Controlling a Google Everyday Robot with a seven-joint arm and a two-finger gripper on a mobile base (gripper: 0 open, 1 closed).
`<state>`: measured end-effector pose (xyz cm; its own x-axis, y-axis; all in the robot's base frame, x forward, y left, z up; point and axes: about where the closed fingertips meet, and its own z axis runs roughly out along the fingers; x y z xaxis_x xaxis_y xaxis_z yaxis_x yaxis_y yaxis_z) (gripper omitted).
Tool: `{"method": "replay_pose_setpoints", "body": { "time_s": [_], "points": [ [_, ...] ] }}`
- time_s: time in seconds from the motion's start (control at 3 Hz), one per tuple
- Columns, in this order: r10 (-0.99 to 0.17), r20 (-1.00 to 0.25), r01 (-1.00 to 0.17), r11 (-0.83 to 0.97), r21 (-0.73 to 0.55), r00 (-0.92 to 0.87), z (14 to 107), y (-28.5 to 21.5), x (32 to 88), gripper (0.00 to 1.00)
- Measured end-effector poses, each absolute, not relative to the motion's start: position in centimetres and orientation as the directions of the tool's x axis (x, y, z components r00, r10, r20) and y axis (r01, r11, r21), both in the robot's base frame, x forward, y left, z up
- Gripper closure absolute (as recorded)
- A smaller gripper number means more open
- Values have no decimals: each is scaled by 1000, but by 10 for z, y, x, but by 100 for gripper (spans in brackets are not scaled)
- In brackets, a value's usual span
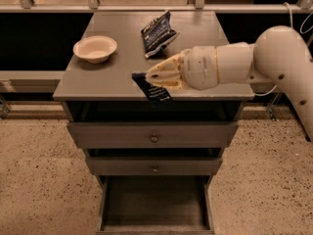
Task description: Pick rxbar blueberry from bottom drawer and place on counter
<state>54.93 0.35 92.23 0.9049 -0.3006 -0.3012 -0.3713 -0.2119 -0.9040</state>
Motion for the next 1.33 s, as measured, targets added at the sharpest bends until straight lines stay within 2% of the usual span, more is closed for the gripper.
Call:
{"method": "replay_pose_setpoints", "body": {
  "time_s": [0.33,1.0,1.33],
  "points": [
    [-366,-318,-406,-194,-893,874,951,-9,583,100],
    [-589,-435,-575,-63,-816,681,957,-65,662,97],
    [-578,-432,-569,-70,-819,692,957,-59,660,73]
  ]
}}
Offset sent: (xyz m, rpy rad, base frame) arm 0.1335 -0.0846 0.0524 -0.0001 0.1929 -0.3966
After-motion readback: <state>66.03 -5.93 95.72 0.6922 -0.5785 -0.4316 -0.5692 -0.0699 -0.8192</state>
